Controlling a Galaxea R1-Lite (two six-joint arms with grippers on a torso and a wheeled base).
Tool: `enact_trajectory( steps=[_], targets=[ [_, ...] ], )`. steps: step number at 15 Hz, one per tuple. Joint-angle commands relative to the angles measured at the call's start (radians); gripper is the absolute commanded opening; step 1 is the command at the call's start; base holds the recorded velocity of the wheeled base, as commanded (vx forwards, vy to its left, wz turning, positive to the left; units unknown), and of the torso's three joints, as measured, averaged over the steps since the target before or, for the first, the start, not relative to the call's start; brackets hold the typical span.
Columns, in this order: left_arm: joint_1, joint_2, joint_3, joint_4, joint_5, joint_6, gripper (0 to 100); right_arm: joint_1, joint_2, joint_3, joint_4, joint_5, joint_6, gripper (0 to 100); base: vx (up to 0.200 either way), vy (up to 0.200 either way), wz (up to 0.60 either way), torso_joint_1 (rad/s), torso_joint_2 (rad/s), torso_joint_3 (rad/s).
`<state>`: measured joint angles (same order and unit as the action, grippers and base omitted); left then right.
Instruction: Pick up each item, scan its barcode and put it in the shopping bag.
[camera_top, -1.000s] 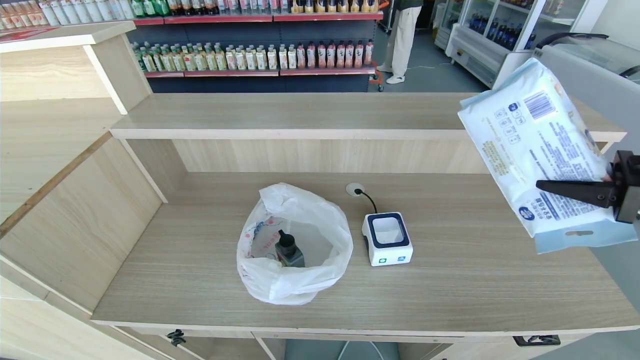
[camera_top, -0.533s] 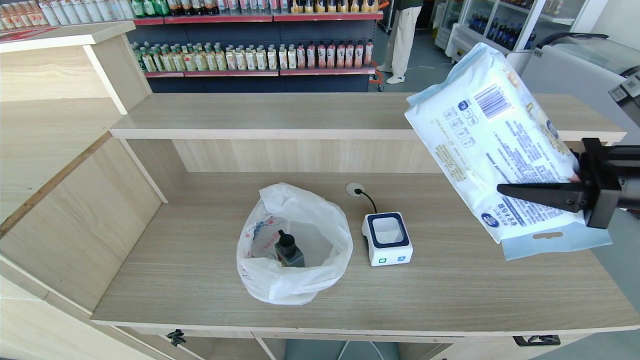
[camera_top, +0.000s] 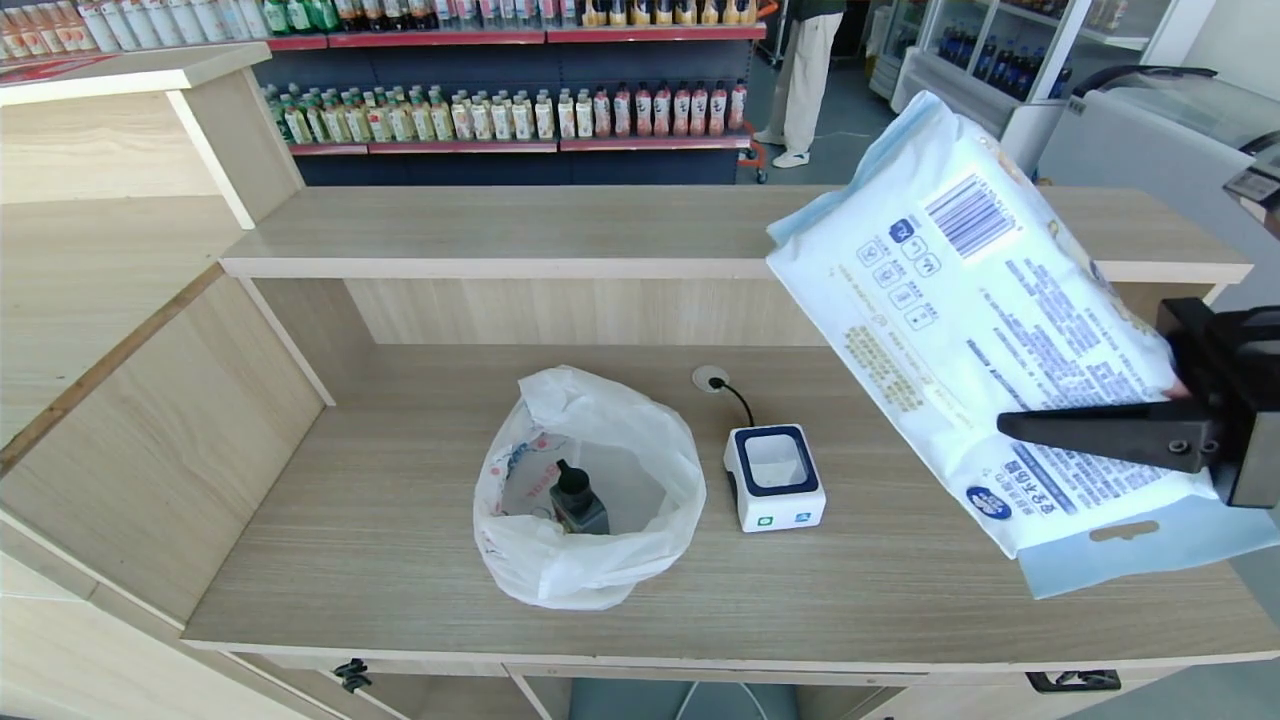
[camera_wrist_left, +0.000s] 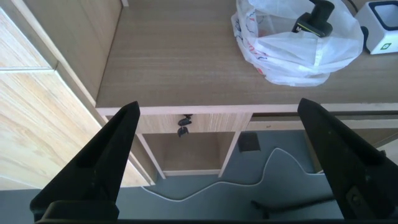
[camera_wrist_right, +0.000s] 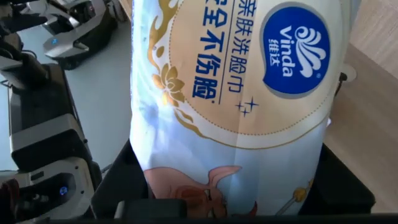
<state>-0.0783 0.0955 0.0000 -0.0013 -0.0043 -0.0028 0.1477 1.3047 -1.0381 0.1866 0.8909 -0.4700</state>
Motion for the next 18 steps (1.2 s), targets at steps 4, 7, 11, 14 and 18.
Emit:
enact_trajectory(
  steps=[4, 7, 11, 14, 18],
  targets=[
    [0.000, 0.000, 0.000, 0.000, 0.000, 0.000, 100, 0.062, -0.062, -0.119, 0.249, 0.010, -0.168, 0, 0.000, 0.000, 0.00, 0.000, 0.00, 0.000],
    [0.000, 0.000, 0.000, 0.000, 0.000, 0.000, 100, 0.062, -0.073, -0.102, 0.277, 0.007, -0.231, 0, 0.000, 0.000, 0.00, 0.000, 0.00, 0.000],
    [0.000, 0.001, 0.000, 0.000, 0.000, 0.000, 100, 0.128, -0.073, -0.166, 0.290, 0.000, -0.211, 0, 0.000, 0.000, 0.00, 0.000, 0.00, 0.000],
    [0.000, 0.000, 0.000, 0.000, 0.000, 0.000, 100, 0.187, -0.070, -0.231, 0.352, -0.010, -0.200, 0, 0.000, 0.000, 0.00, 0.000, 0.00, 0.000],
    [0.000, 0.001, 0.000, 0.000, 0.000, 0.000, 100, 0.231, -0.099, -0.234, 0.395, -0.013, -0.199, 0, 0.000, 0.000, 0.00, 0.000, 0.00, 0.000]
  ],
)
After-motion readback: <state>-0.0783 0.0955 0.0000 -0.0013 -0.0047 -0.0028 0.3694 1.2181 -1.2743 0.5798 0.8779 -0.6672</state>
